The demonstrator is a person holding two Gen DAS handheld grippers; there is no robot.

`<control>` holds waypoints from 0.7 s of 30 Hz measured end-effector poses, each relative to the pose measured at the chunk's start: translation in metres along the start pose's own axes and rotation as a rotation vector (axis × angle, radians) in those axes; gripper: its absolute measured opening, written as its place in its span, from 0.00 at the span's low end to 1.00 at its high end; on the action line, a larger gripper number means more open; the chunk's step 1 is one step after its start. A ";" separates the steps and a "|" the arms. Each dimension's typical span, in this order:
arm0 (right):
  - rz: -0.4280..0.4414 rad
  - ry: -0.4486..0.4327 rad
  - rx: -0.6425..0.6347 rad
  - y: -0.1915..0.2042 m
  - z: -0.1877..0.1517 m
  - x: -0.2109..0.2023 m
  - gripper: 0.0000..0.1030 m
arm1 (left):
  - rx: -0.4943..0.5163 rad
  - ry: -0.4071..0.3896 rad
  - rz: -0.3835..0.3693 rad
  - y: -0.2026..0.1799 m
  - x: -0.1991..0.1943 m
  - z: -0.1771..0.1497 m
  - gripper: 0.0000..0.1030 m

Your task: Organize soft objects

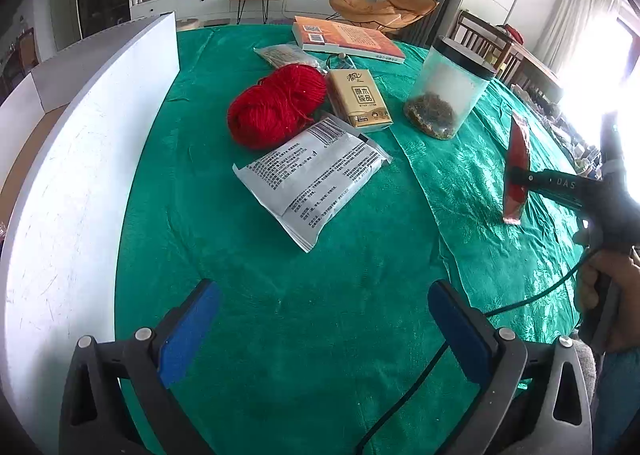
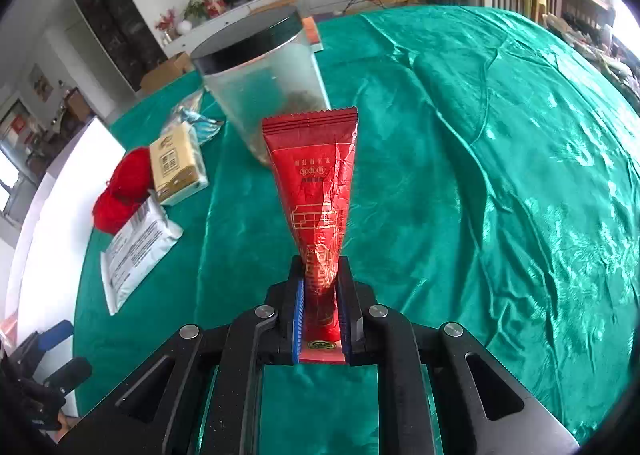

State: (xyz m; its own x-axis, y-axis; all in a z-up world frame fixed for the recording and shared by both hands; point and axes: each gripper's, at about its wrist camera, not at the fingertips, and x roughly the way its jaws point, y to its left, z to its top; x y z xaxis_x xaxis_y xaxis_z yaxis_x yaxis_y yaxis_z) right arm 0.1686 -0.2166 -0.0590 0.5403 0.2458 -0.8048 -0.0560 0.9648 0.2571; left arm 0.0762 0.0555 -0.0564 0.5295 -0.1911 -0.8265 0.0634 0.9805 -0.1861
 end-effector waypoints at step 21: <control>-0.138 -0.223 0.123 -0.033 -0.025 -0.016 0.72 | 0.032 -0.025 0.012 -0.009 -0.010 0.008 0.99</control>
State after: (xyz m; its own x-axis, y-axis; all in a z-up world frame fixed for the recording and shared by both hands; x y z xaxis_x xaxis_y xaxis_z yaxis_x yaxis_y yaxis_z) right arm 0.1406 -0.2501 -0.0677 0.7077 0.0735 -0.7026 0.1258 0.9656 0.2277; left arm 0.0772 0.0488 -0.0426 0.5513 -0.1789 -0.8149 0.0841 0.9837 -0.1591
